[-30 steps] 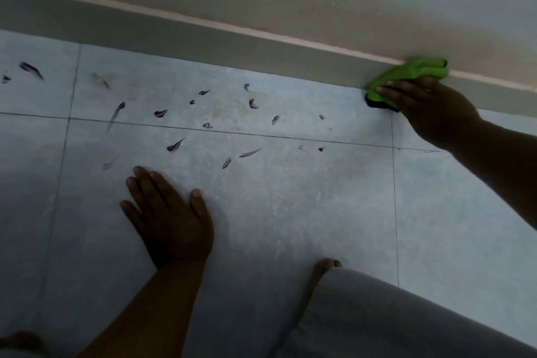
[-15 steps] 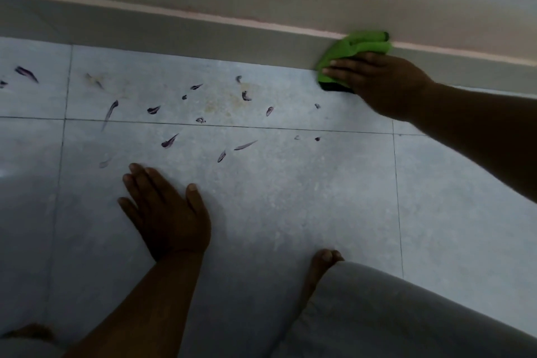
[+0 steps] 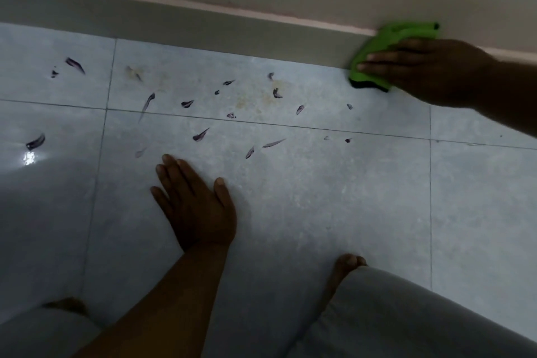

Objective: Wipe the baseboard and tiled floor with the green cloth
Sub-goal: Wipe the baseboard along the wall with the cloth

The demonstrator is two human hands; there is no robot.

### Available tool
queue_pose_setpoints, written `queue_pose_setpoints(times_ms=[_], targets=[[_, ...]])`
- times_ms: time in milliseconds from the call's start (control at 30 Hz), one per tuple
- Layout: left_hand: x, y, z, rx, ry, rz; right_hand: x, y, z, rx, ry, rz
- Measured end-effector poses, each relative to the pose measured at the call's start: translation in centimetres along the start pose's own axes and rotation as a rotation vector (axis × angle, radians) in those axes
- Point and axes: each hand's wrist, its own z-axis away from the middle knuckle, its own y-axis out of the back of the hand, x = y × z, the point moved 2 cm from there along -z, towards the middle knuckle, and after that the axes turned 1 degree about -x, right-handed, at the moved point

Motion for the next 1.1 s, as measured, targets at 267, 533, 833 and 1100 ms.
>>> queue_pose_setpoints(times_ms=[267, 533, 833, 1100], targets=[[0.1, 0.2, -0.2, -0.016, 0.006, -0.008, -1.8, 3.1, -11.2, 0.081, 0.036, 0.235], [-2.5, 1.2, -0.2, 0.005, -0.107, 0.110, -3.0, 4.6, -10.1, 0.076, -0.058, 0.151], [-13.0, 4.3, -6.2, 0.189, 0.092, 0.136, -6.3, 9.7, -26.9, 0.270, -0.030, 0.111], [-14.9, 3.9, -8.0, 0.068, 0.120, 0.027, -8.3, 11.9, -32.8, 0.108, -0.071, 0.051]])
